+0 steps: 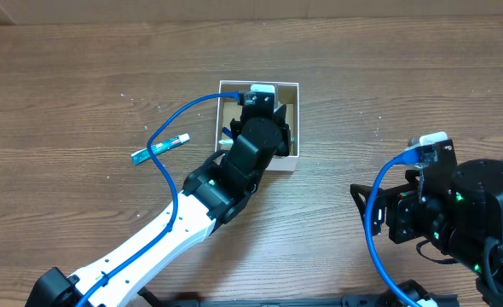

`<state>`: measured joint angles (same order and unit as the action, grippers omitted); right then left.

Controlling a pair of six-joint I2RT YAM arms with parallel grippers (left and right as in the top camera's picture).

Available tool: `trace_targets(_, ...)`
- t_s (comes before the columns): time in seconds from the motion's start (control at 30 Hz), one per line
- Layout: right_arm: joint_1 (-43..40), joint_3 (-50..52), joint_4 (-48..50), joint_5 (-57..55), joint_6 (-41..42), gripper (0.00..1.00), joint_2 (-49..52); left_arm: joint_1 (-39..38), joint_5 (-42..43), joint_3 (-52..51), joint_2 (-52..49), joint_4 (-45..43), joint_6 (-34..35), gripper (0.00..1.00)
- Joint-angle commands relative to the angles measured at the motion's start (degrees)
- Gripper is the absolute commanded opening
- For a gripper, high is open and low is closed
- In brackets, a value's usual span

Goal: Pack container
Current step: 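Carry the soap bottle right over the box with the left gripper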

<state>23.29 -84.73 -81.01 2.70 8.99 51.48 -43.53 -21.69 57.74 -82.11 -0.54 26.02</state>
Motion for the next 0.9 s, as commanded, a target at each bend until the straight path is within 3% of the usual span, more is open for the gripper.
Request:
trace_targets(0.0, 0.11, -0.02, 0.28, -0.50, 0.22, 1.00, -0.04, -0.48, -0.98, 1.31, -0.07, -2.12, 2.75, 0.04)
trace_targets(0.23, 0.11, -0.02, 0.28, -0.50, 0.22, 1.00, -0.04, -0.48, -1.40, 1.31, 0.26, -2.10, 6.10, 0.04)
trace_targets(0.43, 0.11, -0.02, 0.28, -0.52, 0.24, 1.00, -0.04, -0.81, -5.40, 1.31, -0.37, 3.43, 14.49, 0.04)
trace_targets(0.87, 0.11, -0.02, 0.26, -0.50, 0.24, 1.00, -0.04, -3.02, -7.32, 1.31, -5.01, 4.42, 14.64, 0.04)
